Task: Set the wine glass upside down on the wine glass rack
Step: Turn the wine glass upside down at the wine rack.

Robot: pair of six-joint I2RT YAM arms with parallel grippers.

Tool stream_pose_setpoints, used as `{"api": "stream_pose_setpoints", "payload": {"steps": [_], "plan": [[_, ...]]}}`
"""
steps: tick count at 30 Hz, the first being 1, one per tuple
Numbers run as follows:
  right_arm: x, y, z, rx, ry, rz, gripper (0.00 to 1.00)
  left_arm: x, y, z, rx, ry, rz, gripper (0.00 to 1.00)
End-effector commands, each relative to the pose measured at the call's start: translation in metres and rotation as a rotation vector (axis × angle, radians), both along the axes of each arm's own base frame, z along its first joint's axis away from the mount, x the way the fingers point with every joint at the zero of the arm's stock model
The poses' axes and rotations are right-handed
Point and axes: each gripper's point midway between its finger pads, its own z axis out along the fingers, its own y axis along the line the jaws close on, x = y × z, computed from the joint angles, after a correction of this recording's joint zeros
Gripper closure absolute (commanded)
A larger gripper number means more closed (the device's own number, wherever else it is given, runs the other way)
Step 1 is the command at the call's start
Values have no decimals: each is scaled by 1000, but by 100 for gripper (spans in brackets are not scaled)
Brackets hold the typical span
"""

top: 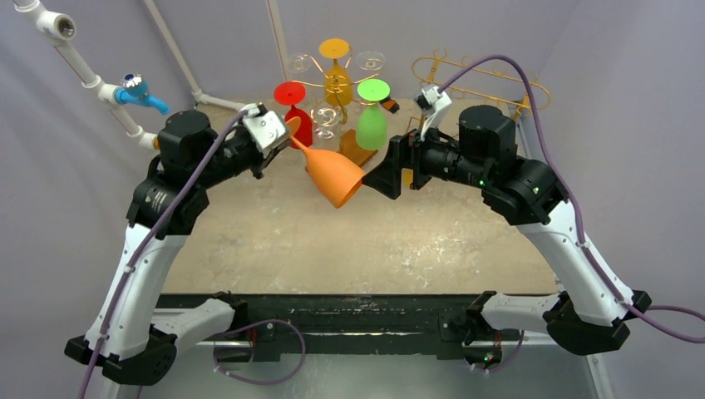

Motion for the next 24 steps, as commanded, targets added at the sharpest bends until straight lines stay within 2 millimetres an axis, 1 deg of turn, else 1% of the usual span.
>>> {"api": "stream_pose_setpoints", "payload": {"steps": [1, 5, 8, 9, 10, 12, 14, 17, 19, 20, 22, 23, 24], "plan": [[-9, 8, 50, 117, -130, 83, 1, -22, 1, 6, 153, -239, -140, 100], [-13, 26, 57, 174, -120, 166, 1, -31, 6, 13, 222, -379, -175, 100], [-13, 37, 58, 204, -107, 211, 1, -33, 7, 16, 257, -434, -189, 100], [-14, 40, 60, 217, -105, 226, 1, -34, 8, 16, 267, -446, -195, 100], [-15, 42, 62, 228, -109, 238, 1, -36, 8, 11, 293, -449, -214, 100], [-14, 41, 63, 215, -119, 237, 1, -39, 10, 5, 339, -473, -237, 100], [-12, 35, 62, 174, -148, 221, 1, -37, 14, 0, 373, -494, -226, 100], [-11, 23, 49, 88, -177, 195, 1, -35, 18, 4, 376, -524, -197, 100], [-12, 18, 43, 61, -193, 192, 1, -35, 18, 7, 364, -531, -188, 100], [-15, 17, 40, 61, -202, 201, 1, -36, 17, 7, 361, -530, -192, 100], [-21, 19, 43, 98, -249, 235, 1, -39, 13, 6, 350, -526, -216, 100], [-26, 25, 40, 135, -259, 273, 1, -40, 12, 6, 345, -526, -228, 100], [-29, 28, 44, 176, -273, 298, 1, -42, 10, 7, 338, -529, -237, 100]]}}
